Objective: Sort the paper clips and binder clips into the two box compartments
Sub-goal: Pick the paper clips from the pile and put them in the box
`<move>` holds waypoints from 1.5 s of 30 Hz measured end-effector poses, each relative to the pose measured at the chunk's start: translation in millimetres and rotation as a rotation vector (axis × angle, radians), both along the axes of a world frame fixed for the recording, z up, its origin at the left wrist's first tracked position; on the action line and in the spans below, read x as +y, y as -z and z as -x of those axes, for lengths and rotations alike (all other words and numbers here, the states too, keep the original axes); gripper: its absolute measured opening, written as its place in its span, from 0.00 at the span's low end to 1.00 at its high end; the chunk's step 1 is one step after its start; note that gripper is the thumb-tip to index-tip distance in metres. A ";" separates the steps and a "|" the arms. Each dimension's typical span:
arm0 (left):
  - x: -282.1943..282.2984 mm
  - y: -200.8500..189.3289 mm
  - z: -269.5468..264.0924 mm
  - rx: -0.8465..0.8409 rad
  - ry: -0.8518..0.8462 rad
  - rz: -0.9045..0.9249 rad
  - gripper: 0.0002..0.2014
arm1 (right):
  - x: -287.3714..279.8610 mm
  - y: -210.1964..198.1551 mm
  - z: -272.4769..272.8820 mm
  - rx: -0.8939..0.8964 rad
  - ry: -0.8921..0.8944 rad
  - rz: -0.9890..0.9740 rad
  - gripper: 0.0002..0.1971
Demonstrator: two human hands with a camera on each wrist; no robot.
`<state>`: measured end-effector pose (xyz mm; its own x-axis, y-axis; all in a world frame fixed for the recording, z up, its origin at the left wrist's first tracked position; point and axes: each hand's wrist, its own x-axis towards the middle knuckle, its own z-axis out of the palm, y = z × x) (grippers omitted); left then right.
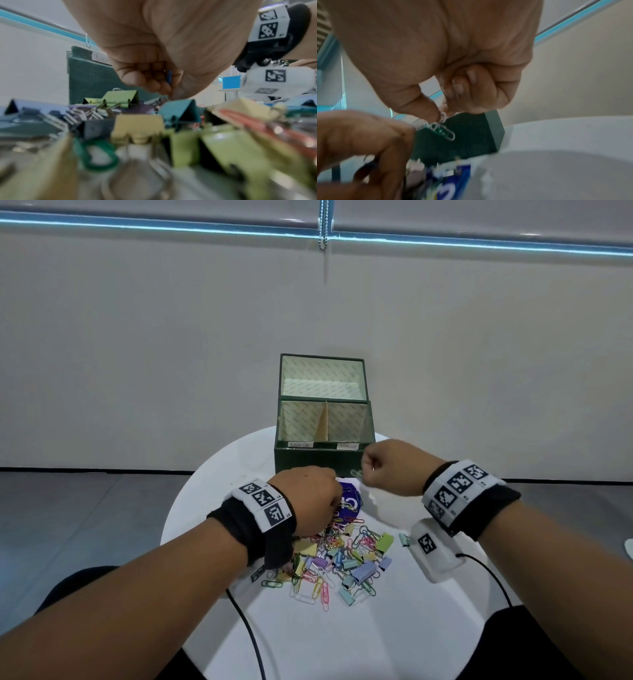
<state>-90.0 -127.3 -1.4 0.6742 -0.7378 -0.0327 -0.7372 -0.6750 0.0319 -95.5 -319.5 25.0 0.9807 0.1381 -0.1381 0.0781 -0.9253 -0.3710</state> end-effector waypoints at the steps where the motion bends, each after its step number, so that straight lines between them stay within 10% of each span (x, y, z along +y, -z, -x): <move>1: 0.9 -0.3 -0.2 -0.013 -0.005 0.032 0.10 | -1.4 -7.8 -5.6 -0.049 0.021 -0.033 0.06; 8: 4.7 2.1 -3.7 -0.043 -0.053 0.130 0.13 | 3.4 -48.1 -52.6 -0.275 0.137 -0.027 0.03; 13: 4.8 -3.4 -9.2 -0.019 -0.076 0.138 0.18 | 7.1 -52.6 -53.5 -0.165 0.063 0.054 0.23; 17: 3.9 -27.6 -19.8 0.057 -0.205 0.382 0.21 | -9.5 -33.1 -28.4 -0.375 0.105 -0.094 0.06; 22: -16.3 -58.2 -58.1 -0.001 -0.263 0.512 0.07 | -31.6 5.5 0.5 -0.041 0.006 0.057 0.05; 31: -33.1 -47.7 -61.1 -0.068 -0.137 0.318 0.16 | -27.3 35.0 11.5 0.111 0.000 0.025 0.18; 45: 30.8 6.2 2.9 -0.112 0.225 -0.123 0.20 | -11.2 40.9 14.6 0.016 -0.048 0.126 0.04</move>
